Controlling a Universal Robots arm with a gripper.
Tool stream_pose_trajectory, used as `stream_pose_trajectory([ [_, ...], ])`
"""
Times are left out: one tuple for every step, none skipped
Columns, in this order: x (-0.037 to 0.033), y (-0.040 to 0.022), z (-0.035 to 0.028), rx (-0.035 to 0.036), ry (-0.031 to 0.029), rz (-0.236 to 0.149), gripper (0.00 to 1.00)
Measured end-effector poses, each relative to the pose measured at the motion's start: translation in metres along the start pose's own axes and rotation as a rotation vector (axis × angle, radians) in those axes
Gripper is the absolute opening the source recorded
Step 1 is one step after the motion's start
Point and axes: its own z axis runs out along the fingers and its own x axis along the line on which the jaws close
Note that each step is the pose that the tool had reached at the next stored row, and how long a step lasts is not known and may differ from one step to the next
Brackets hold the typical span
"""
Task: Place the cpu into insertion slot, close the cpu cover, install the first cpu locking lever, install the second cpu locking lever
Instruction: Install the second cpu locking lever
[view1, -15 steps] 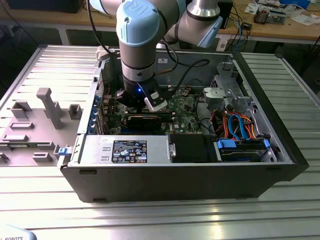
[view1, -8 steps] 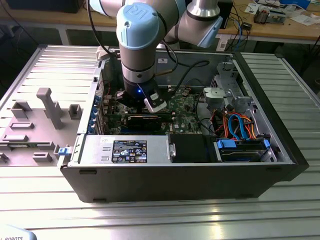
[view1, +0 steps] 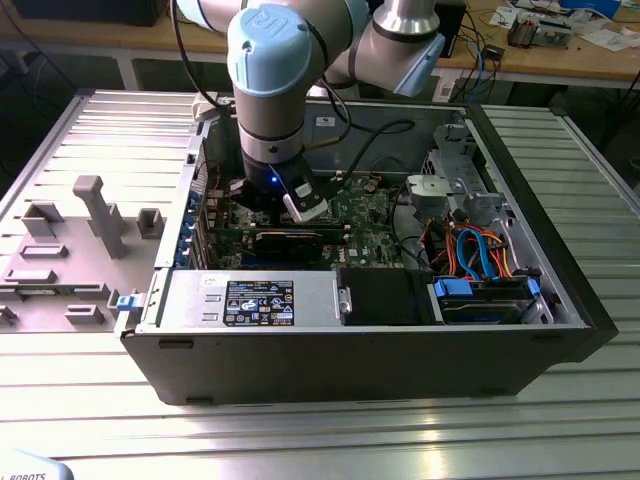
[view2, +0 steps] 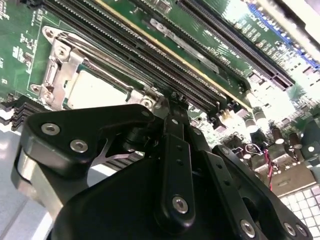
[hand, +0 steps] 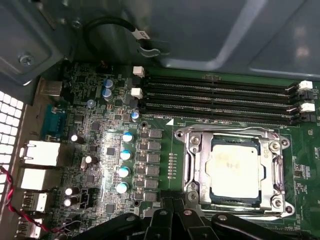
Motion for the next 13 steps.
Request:
stream_pose_trajectory([
  [-0.0001,0.0001,0.0001,0.0065,0.0004,0.0,0.11],
  [-0.0002,0.0007,-0.0019,0.0081,0.0004,0.0,0.11],
  [-0.0002,0.0018,-0.0053,0.0077,0.0002,0.0,0.11],
  [-0.0003,0.0034,-0.0121,0.0079,0.0004,0.0,0.11],
  [-0.0004,0.0045,-0.0165,0.0079,0.0003,0.0,0.11],
  [-0.0005,0.0055,-0.0205,0.008,0.0003,0.0,0.11],
  [-0.0005,0.0055,-0.0205,0.0078,0.0002,0.0,0.11],
  [-0.0005,0.0055,-0.0206,0.0079,0.0002,0.0,0.11],
  [-0.0005,0.0055,-0.0207,0.008,0.0003,0.0,0.11],
  [-0.0005,0.0055,-0.0207,0.008,0.0003,0.001,0.11],
  [-0.0005,0.0055,-0.0207,0.008,0.0003,0.0,0.11],
  [-0.0005,0.0055,-0.0207,0.0079,0.0003,0.0,0.11],
  [-0.0005,0.0055,-0.0207,0.008,0.0003,0.0,0.11],
])
